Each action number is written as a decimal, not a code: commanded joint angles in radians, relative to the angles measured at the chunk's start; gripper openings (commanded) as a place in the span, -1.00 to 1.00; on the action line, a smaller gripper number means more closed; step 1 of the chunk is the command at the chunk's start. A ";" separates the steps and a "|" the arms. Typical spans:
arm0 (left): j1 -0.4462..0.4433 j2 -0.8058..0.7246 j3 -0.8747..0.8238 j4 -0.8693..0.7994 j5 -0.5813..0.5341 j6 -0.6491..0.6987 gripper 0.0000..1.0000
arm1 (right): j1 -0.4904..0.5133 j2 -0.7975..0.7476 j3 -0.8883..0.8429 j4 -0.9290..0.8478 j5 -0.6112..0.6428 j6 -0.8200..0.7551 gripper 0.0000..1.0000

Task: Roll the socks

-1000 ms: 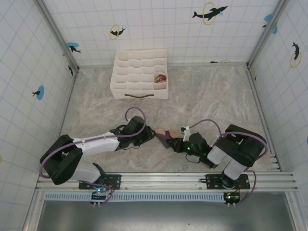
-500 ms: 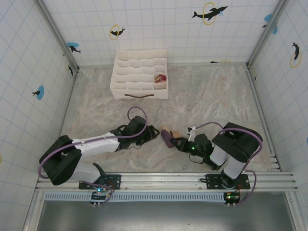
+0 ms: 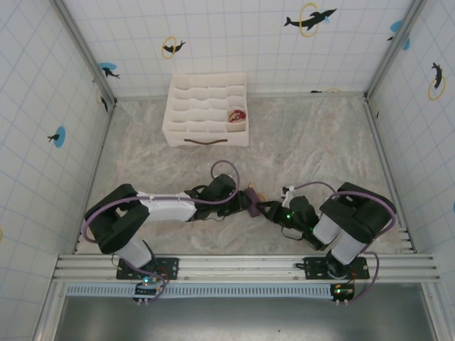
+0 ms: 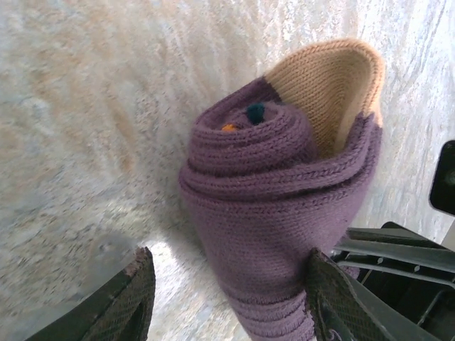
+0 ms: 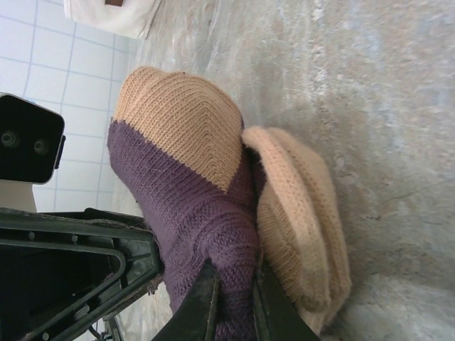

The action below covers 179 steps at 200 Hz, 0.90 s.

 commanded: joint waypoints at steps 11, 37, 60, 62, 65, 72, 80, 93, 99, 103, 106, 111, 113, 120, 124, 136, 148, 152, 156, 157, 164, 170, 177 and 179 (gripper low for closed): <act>-0.011 0.045 0.034 0.012 0.004 -0.006 0.14 | -0.014 -0.011 -0.159 -0.434 0.072 0.002 -1.00; -0.011 0.064 0.054 0.003 0.000 -0.007 0.14 | -0.028 -0.088 -0.137 -0.591 0.108 -0.048 -1.00; -0.011 0.090 0.074 -0.018 -0.008 -0.007 0.14 | -0.044 -0.137 -0.085 -0.737 0.129 -0.121 -1.00; -0.011 0.094 0.076 -0.019 -0.008 -0.008 0.13 | -0.046 -0.139 -0.081 -0.747 0.129 -0.127 -1.00; -0.011 0.097 0.078 -0.021 -0.008 -0.008 0.13 | -0.047 -0.143 -0.075 -0.761 0.131 -0.136 -1.00; -0.011 0.106 0.084 -0.024 -0.006 -0.009 0.12 | -0.051 -0.154 -0.063 -0.786 0.134 -0.153 -1.00; -0.011 0.117 0.087 -0.025 -0.005 -0.010 0.11 | -0.054 -0.162 -0.052 -0.811 0.140 -0.173 -1.00; -0.011 0.134 0.097 -0.025 -0.005 -0.007 0.09 | -0.060 -0.166 -0.038 -0.840 0.144 -0.197 -0.96; -0.011 0.142 0.102 -0.025 -0.005 -0.007 0.07 | -0.064 -0.165 -0.033 -0.842 0.144 -0.207 -0.95; -0.011 0.148 0.106 -0.026 -0.005 -0.006 0.06 | -0.067 -0.162 -0.031 -0.843 0.141 -0.212 -0.94; -0.011 0.153 0.108 -0.028 -0.005 -0.006 0.04 | -0.069 -0.160 -0.029 -0.841 0.136 -0.216 -0.94; -0.011 0.160 0.114 -0.030 -0.004 -0.006 -0.01 | -0.073 -0.157 -0.028 -0.832 0.125 -0.223 -0.93; -0.011 0.163 0.116 -0.031 -0.005 -0.004 -0.03 | -0.075 -0.156 -0.027 -0.828 0.119 -0.227 -0.92; -0.011 0.175 0.125 -0.035 -0.001 -0.003 -0.09 | -0.080 -0.152 -0.026 -0.824 0.105 -0.233 -0.89; -0.011 0.182 0.130 -0.038 -0.002 -0.001 -0.13 | -0.082 -0.152 -0.023 -0.823 0.100 -0.236 -0.88; -0.011 0.200 0.145 -0.051 -0.002 0.002 -0.24 | -0.084 -0.156 -0.017 -0.820 0.087 -0.251 -0.85; -0.011 0.219 0.158 -0.065 -0.003 0.006 -0.31 | -0.085 -0.169 -0.008 -0.823 0.073 -0.270 -0.80; -0.011 0.225 0.162 -0.070 -0.003 0.005 -0.33 | -0.086 -0.176 -0.005 -0.826 0.069 -0.277 -0.77; -0.011 0.229 0.165 -0.074 -0.003 0.007 -0.35 | -0.086 -0.183 -0.002 -0.829 0.065 -0.285 -0.75; -0.011 0.230 0.166 -0.075 -0.002 0.007 -0.35 | -0.086 -0.185 -0.001 -0.831 0.063 -0.288 -0.75; -0.011 0.239 0.172 -0.082 -0.003 0.009 -0.37 | -0.087 -0.199 0.008 -0.845 0.059 -0.302 -0.70; -0.011 0.246 0.177 -0.087 -0.001 0.013 -0.37 | -0.089 -0.209 0.016 -0.853 0.051 -0.316 -0.68; -0.011 0.255 0.184 -0.095 0.000 0.017 -0.37 | -0.089 -0.223 0.025 -0.859 0.034 -0.336 -0.64; -0.011 0.257 0.185 -0.096 -0.001 0.019 -0.38 | -0.088 -0.227 0.027 -0.861 0.031 -0.342 -0.63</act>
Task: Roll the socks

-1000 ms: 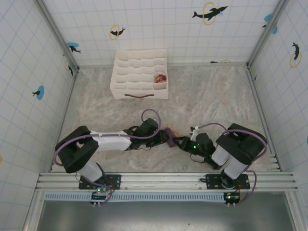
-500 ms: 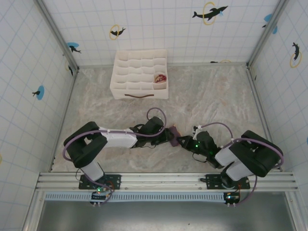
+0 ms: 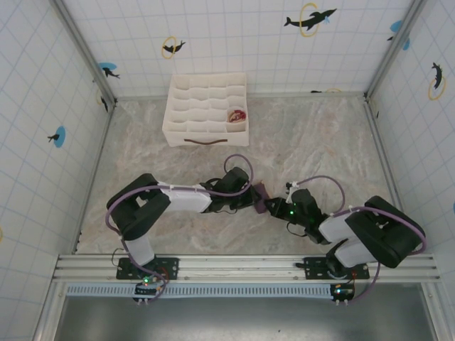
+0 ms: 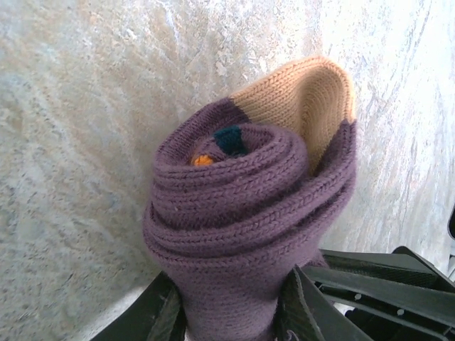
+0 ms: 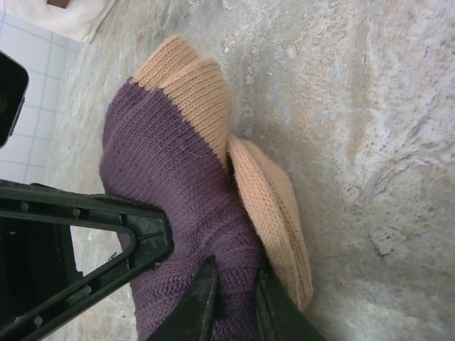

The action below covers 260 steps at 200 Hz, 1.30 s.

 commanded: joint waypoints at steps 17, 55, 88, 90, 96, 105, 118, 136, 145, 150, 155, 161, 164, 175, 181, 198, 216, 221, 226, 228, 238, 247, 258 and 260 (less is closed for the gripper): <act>-0.003 0.093 0.028 -0.124 -0.018 0.035 -0.30 | -0.006 -0.011 -0.009 -0.440 -0.019 -0.154 -0.56; -0.003 0.118 0.038 -0.128 -0.002 0.051 0.10 | -0.034 -0.008 0.022 -0.490 -0.052 -0.209 -0.77; -0.001 0.140 0.041 -0.128 0.002 0.053 0.02 | -0.053 0.036 0.017 -0.491 -0.051 -0.219 -0.83; -0.001 0.141 0.042 -0.128 0.002 0.054 0.00 | -0.055 0.039 0.016 -0.489 -0.051 -0.220 -0.83; -0.001 0.148 0.043 -0.127 0.005 0.054 -0.02 | -0.059 0.046 0.014 -0.483 -0.056 -0.224 -0.84; -0.002 0.154 0.046 -0.123 0.007 0.058 -0.06 | -0.067 0.052 0.003 -0.463 -0.066 -0.229 -0.86; 0.000 0.163 0.048 -0.121 0.007 0.062 -0.10 | -0.078 0.058 -0.009 -0.447 -0.068 -0.234 -0.87; 0.000 0.176 0.055 -0.119 0.006 0.073 -0.14 | -0.097 0.073 -0.017 -0.435 -0.086 -0.250 -0.87; 0.002 0.183 0.059 -0.119 0.007 0.078 -0.20 | -0.106 0.077 -0.021 -0.429 -0.102 -0.256 -0.87; 0.004 0.188 0.061 -0.121 0.005 0.080 -0.24 | -0.111 0.077 -0.024 -0.422 -0.114 -0.258 -0.86; 0.006 0.192 0.062 -0.124 0.005 0.080 -0.30 | -0.116 0.075 -0.026 -0.418 -0.127 -0.260 -0.82; 0.008 0.196 0.063 -0.126 0.004 0.081 -0.40 | -0.122 0.068 -0.029 -0.412 -0.146 -0.261 -0.74; 0.010 0.198 0.064 -0.128 0.003 0.082 -0.47 | -0.124 0.063 -0.029 -0.410 -0.155 -0.261 -0.70; 0.015 0.205 0.068 -0.138 0.004 0.090 -0.72 | -0.135 0.033 -0.030 -0.420 -0.176 -0.266 -0.53; 0.018 0.208 0.070 -0.147 0.004 0.097 -0.83 | -0.141 0.009 -0.027 -0.435 -0.179 -0.271 -0.45; 0.028 0.209 0.085 -0.185 -0.005 0.133 -0.97 | -0.161 -0.072 -0.007 -0.505 -0.181 -0.290 -0.26; 0.036 0.204 0.110 -0.241 -0.022 0.190 -1.00 | -0.195 -0.162 0.023 -0.600 -0.181 -0.311 -0.11; 0.038 0.204 0.119 -0.259 -0.029 0.204 -1.00 | -0.207 -0.186 0.033 -0.623 -0.182 -0.315 -0.09; 0.039 0.204 0.121 -0.276 -0.035 0.218 -1.00 | -0.217 -0.208 0.040 -0.642 -0.181 -0.318 -0.06; 0.039 0.203 0.121 -0.282 -0.037 0.223 -1.00 | -0.221 -0.216 0.044 -0.651 -0.181 -0.319 -0.05; 0.040 0.201 0.121 -0.301 -0.042 0.241 -1.00 | -0.241 -0.246 0.058 -0.674 -0.191 -0.324 0.03; 0.041 0.201 0.156 -0.317 -0.046 0.247 -1.00 | -0.257 -0.264 0.073 -0.691 -0.204 -0.335 0.07; 0.041 0.202 0.164 -0.329 -0.045 0.249 -1.00 | -0.268 -0.270 0.106 -0.723 -0.213 -0.353 0.10; 0.041 0.202 0.165 -0.331 -0.043 0.248 -1.00 | -0.270 -0.270 0.111 -0.724 -0.213 -0.357 0.10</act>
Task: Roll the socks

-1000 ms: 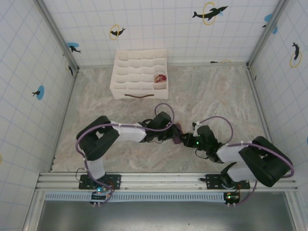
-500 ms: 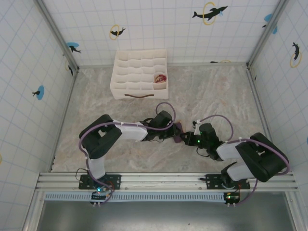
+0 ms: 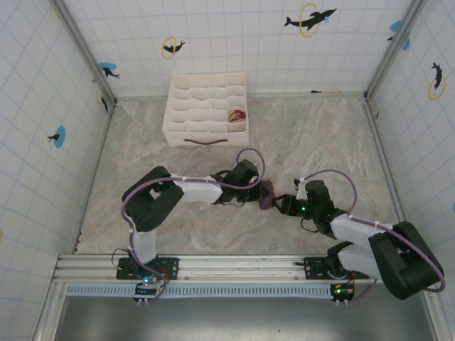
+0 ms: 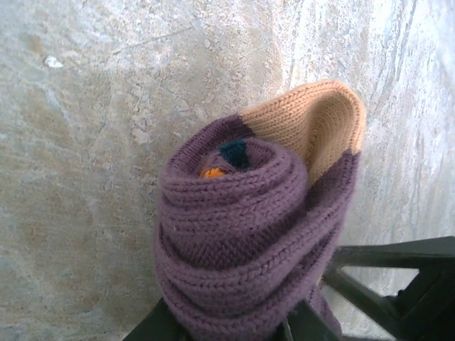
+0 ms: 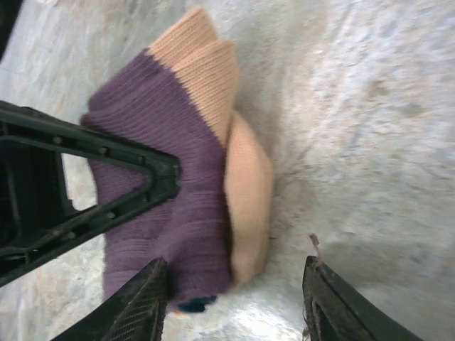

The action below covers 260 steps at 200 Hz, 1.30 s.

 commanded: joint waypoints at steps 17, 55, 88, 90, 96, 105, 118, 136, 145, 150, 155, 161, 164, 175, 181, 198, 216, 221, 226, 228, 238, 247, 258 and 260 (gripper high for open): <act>0.020 0.067 -0.005 -0.265 -0.085 0.057 -1.00 | -0.034 0.004 0.070 -0.284 -0.010 -0.069 0.16; 0.018 0.060 -0.004 -0.281 -0.086 0.020 -1.00 | -0.034 0.087 0.084 -0.181 -0.106 -0.033 0.14; 0.018 0.059 0.007 -0.301 -0.086 -0.004 -1.00 | -0.012 0.130 0.069 -0.076 -0.130 0.011 -0.01; 0.018 0.060 0.007 -0.301 -0.086 -0.004 -1.00 | -0.009 0.131 0.068 -0.069 -0.131 0.013 -0.03; 0.018 0.061 0.009 -0.301 -0.084 -0.007 -1.00 | -0.003 0.137 0.066 -0.051 -0.132 0.019 -0.08; 0.018 0.065 0.013 -0.305 -0.083 -0.010 -1.00 | 0.005 0.143 0.065 -0.035 -0.131 0.021 -0.17; 0.018 0.068 0.016 -0.305 -0.078 -0.014 -1.00 | 0.020 0.152 0.065 -0.017 -0.117 0.021 -0.37; 0.018 0.068 0.016 -0.303 -0.073 -0.015 -1.00 | 0.034 0.162 0.063 0.006 -0.104 0.016 -0.54; 0.018 0.066 0.015 -0.303 -0.074 -0.015 -1.00 | 0.036 0.165 0.062 0.018 -0.098 0.016 -0.65; 0.020 0.063 0.014 -0.303 -0.074 -0.015 -1.00 | 0.037 0.167 0.061 0.023 -0.096 0.015 -0.69; 0.018 0.060 0.012 -0.305 -0.074 -0.014 -1.00 | 0.039 0.168 0.063 0.027 -0.093 0.013 -0.72; 0.019 0.056 0.012 -0.308 -0.076 -0.012 -1.00 | 0.041 0.171 0.065 0.027 -0.090 0.010 -0.76; 0.019 0.053 0.012 -0.311 -0.078 -0.012 -1.00 | 0.040 0.173 0.067 0.026 -0.089 0.008 -0.78; 0.020 0.045 0.012 -0.323 -0.083 -0.008 -1.00 | 0.045 0.179 0.074 0.020 -0.083 0.001 -0.85; 0.020 0.041 0.013 -0.330 -0.088 -0.004 -1.00 | 0.048 0.183 0.081 0.014 -0.078 -0.004 -0.85; 0.024 0.029 0.020 -0.364 -0.115 0.017 -1.00 | 0.054 0.196 0.100 -0.017 -0.069 -0.021 -0.75; 0.039 0.012 0.015 -0.380 -0.139 0.052 -1.00 | 0.055 0.192 0.105 -0.021 -0.075 -0.024 -0.37; 0.043 0.005 0.010 -0.380 -0.143 0.064 -1.00 | 0.055 0.187 0.106 -0.025 -0.074 -0.024 -0.29; 0.048 -0.004 0.007 -0.379 -0.149 0.075 -1.00 | 0.055 0.181 0.109 -0.033 -0.074 -0.027 -0.22; 0.049 -0.008 0.007 -0.380 -0.151 0.082 -1.00 | 0.055 0.178 0.110 -0.037 -0.073 -0.028 -0.20; 0.053 -0.032 0.004 -0.383 -0.177 0.120 -1.00 | 0.055 0.158 0.113 -0.057 -0.063 -0.034 -0.09; 0.055 -0.059 0.005 -0.392 -0.217 0.155 -1.00 | 0.052 0.136 0.117 -0.082 -0.051 -0.040 -0.01; 0.060 -0.089 0.007 -0.402 -0.258 0.194 -1.00 | 0.048 0.108 0.120 -0.110 -0.043 -0.048 0.07; 0.062 -0.094 0.007 -0.403 -0.264 0.201 -1.00 | 0.047 0.104 0.121 -0.114 -0.043 -0.048 0.09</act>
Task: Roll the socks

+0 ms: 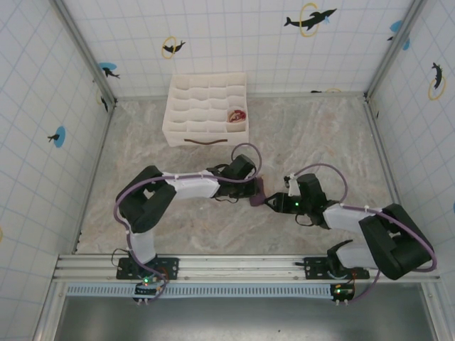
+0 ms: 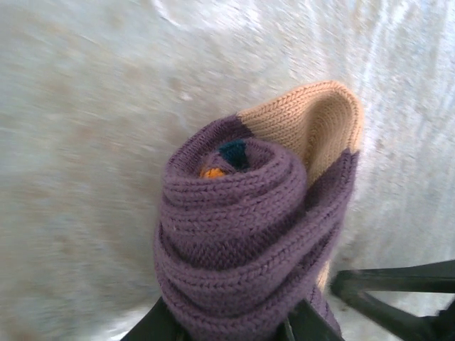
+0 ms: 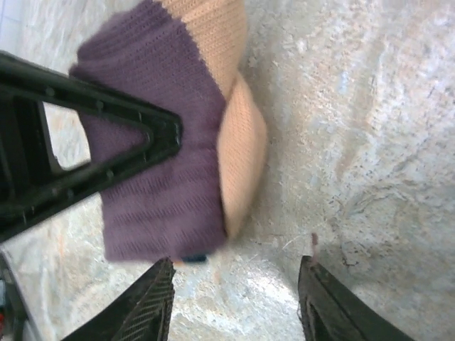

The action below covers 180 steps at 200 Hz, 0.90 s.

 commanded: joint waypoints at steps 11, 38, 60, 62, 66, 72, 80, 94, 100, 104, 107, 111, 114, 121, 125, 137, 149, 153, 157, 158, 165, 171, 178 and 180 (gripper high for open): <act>0.036 -0.061 -0.032 -0.183 -0.175 0.154 -1.00 | -0.009 -0.069 0.019 -0.131 0.069 -0.029 0.14; 0.060 -0.119 -0.016 -0.193 -0.204 0.237 -1.00 | -0.024 -0.101 0.022 -0.162 0.070 -0.032 0.17; 0.073 -0.159 0.020 -0.218 -0.233 0.308 -1.00 | -0.027 -0.107 0.024 -0.167 0.068 -0.031 0.18; 0.075 -0.161 0.025 -0.220 -0.235 0.314 -1.00 | -0.027 -0.107 0.024 -0.167 0.067 -0.030 0.18; 0.077 -0.168 0.033 -0.224 -0.239 0.326 -1.00 | -0.027 -0.107 0.024 -0.167 0.066 -0.029 0.18; 0.081 -0.176 0.047 -0.229 -0.245 0.345 -1.00 | -0.026 -0.107 0.025 -0.167 0.065 -0.029 0.18; 0.087 -0.184 0.067 -0.238 -0.263 0.370 -1.00 | -0.026 -0.106 0.027 -0.167 0.063 -0.028 0.18; 0.090 -0.196 0.104 -0.254 -0.324 0.412 -1.00 | -0.027 -0.104 0.031 -0.165 0.062 -0.026 0.18; 0.094 -0.200 0.115 -0.254 -0.328 0.439 -1.00 | -0.027 -0.103 0.032 -0.165 0.059 -0.025 0.18; 0.097 -0.202 0.124 -0.252 -0.328 0.455 -1.00 | -0.027 -0.104 0.033 -0.165 0.058 -0.024 0.19; 0.100 -0.203 0.130 -0.253 -0.328 0.467 -1.00 | -0.027 -0.104 0.035 -0.165 0.057 -0.023 0.19; 0.105 -0.205 0.141 -0.253 -0.326 0.479 -1.00 | -0.027 -0.104 0.035 -0.165 0.057 -0.023 0.18; 0.108 -0.206 0.148 -0.252 -0.324 0.488 -1.00 | -0.027 -0.105 0.035 -0.165 0.057 -0.023 0.18; 0.116 -0.207 0.166 -0.247 -0.318 0.507 -1.00 | -0.027 -0.107 0.037 -0.167 0.055 -0.022 0.18; 0.121 -0.205 0.177 -0.248 -0.316 0.518 -1.00 | -0.027 -0.108 0.038 -0.168 0.055 -0.022 0.18; 0.139 -0.204 0.208 -0.254 -0.300 0.537 -1.00 | -0.028 -0.114 0.041 -0.173 0.055 -0.022 0.19; 0.160 -0.197 0.241 -0.265 -0.279 0.583 -1.00 | -0.027 -0.121 0.042 -0.181 0.058 -0.024 0.19; 0.168 -0.194 0.255 -0.272 -0.271 0.586 -1.00 | -0.028 -0.123 0.044 -0.184 0.061 -0.025 0.19; 0.175 -0.190 0.269 -0.279 -0.264 0.591 -1.00 | -0.029 -0.125 0.044 -0.186 0.060 -0.026 0.19; 0.178 -0.190 0.273 -0.280 -0.260 0.592 -1.00 | -0.029 -0.126 0.044 -0.186 0.060 -0.026 0.19; 0.189 -0.184 0.298 -0.292 -0.246 0.597 -1.00 | -0.029 -0.130 0.044 -0.190 0.062 -0.026 0.19; 0.199 -0.180 0.318 -0.301 -0.237 0.605 -1.00 | -0.031 -0.134 0.044 -0.193 0.062 -0.027 0.19; 0.207 -0.176 0.340 -0.309 -0.237 0.615 -1.00 | -0.031 -0.136 0.044 -0.195 0.062 -0.028 0.20; 0.208 -0.175 0.346 -0.311 -0.237 0.620 -1.00 | -0.031 -0.138 0.045 -0.196 0.062 -0.028 0.19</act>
